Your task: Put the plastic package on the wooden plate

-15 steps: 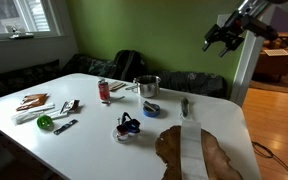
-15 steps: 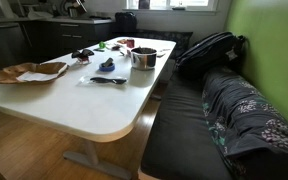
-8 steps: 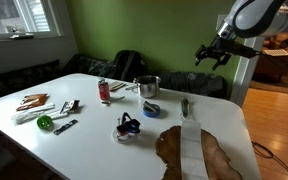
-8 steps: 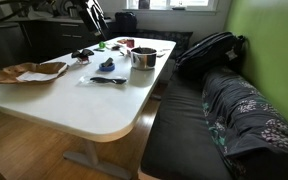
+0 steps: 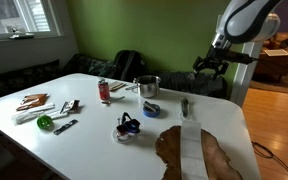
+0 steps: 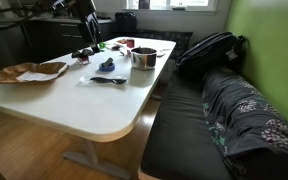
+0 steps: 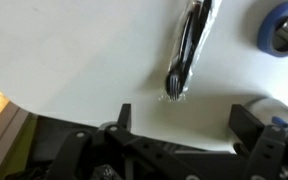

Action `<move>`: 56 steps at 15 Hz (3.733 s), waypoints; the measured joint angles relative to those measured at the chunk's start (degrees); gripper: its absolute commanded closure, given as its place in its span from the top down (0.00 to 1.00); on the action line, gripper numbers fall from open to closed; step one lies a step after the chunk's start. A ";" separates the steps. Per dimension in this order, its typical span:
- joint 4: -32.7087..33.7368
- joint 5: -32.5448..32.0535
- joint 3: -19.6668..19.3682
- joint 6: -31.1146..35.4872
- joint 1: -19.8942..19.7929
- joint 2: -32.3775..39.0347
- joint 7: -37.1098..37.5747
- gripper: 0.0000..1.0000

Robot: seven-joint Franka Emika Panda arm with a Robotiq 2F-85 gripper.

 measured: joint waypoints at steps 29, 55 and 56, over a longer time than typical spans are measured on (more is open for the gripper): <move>14.59 0.68 -9.01 -4.31 22.22 18.91 -4.86 0.03; -0.78 28.24 7.07 -15.84 22.26 -1.33 -36.01 1.00; -0.68 28.82 6.43 -13.96 21.87 -1.89 -36.07 1.00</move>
